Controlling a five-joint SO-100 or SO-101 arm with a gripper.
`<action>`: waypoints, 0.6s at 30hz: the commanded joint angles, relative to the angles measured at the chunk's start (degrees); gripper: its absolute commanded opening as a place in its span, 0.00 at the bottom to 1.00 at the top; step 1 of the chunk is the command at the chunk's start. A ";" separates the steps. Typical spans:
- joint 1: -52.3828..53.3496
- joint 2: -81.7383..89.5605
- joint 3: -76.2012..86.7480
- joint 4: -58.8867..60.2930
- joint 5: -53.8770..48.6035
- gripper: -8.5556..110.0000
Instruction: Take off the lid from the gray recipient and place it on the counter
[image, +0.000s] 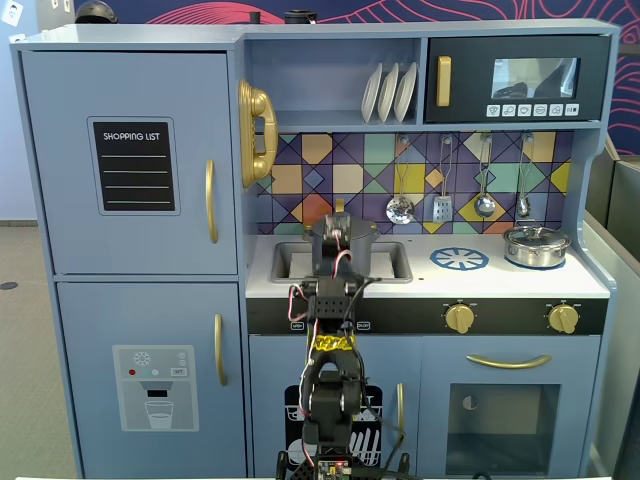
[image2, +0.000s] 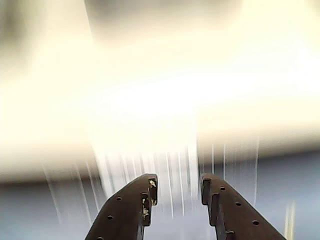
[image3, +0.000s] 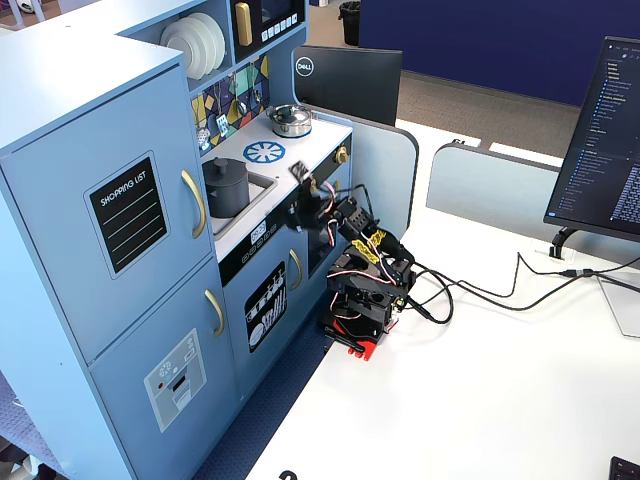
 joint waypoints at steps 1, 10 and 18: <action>0.00 -4.39 -7.82 -10.72 -1.05 0.11; 1.32 -13.27 -12.22 -23.47 -2.11 0.17; 2.72 -22.94 -17.49 -27.51 -1.76 0.24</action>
